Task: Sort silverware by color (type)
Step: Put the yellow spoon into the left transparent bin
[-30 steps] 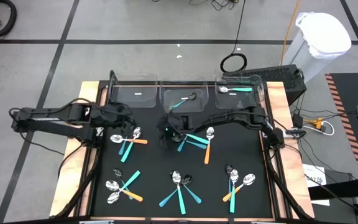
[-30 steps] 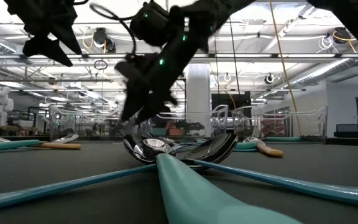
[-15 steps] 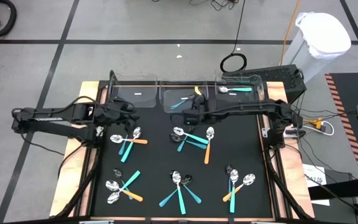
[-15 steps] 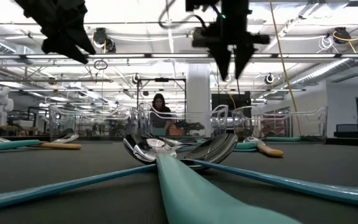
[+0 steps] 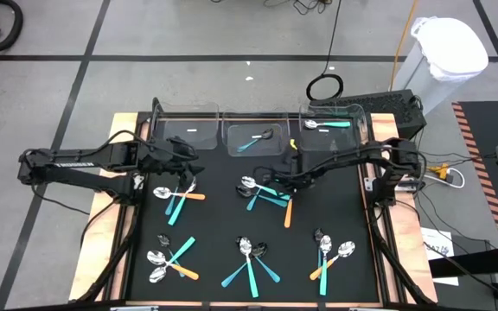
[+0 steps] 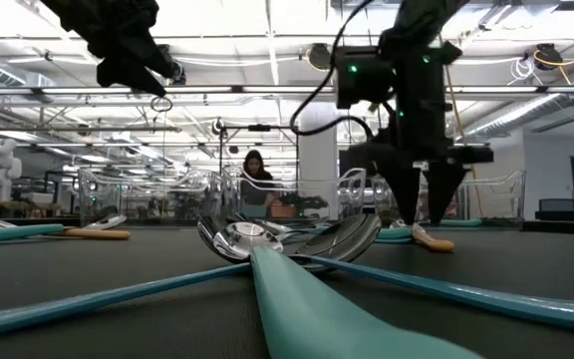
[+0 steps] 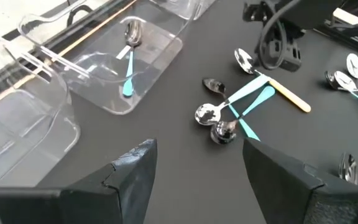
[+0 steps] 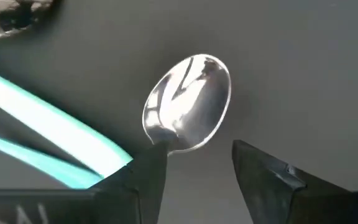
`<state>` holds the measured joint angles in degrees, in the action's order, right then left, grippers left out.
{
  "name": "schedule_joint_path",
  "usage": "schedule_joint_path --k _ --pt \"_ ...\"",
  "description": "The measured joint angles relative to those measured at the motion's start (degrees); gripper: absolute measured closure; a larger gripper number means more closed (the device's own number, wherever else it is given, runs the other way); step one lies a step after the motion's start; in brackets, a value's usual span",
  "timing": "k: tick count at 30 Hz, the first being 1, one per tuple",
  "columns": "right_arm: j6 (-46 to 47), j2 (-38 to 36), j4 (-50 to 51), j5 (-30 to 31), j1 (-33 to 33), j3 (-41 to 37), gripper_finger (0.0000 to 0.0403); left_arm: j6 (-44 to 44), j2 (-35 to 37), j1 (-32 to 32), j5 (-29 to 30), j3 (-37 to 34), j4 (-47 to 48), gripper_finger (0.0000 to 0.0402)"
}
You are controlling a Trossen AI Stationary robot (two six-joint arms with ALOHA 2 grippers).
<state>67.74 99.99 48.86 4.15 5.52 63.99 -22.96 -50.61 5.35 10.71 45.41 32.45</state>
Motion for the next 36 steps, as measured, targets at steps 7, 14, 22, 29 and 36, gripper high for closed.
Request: schedule_joint_path --k 7,14,22,29,36 --pt "-1.8 -0.5 -11.2 -2.7 0.7 -5.6 0.0233 1.5 0.0 0.0 0.0 0.0 0.0 0.0162" --pt "-4.5 -0.5 -12.6 -2.9 1.2 -5.7 0.0322 6.1 0.0 0.2 0.0 0.0 0.1 0.0162" --pt "-7.3 -1.3 -10.1 -2.7 1.2 -1.7 0.0395 7.3 0.0 1.1 0.1 0.0 0.2 0.0162" --pt "-10.2 -3.7 -8.1 1.1 1.2 7.5 0.0401 8.5 0.0 1.1 1.5 0.0 1.0 0.0162" --pt "-17.4 -3.7 -19.1 7.7 4.0 17.1 0.0402 6.7 0.0 3.1 2.0 0.0 1.0 0.0162"
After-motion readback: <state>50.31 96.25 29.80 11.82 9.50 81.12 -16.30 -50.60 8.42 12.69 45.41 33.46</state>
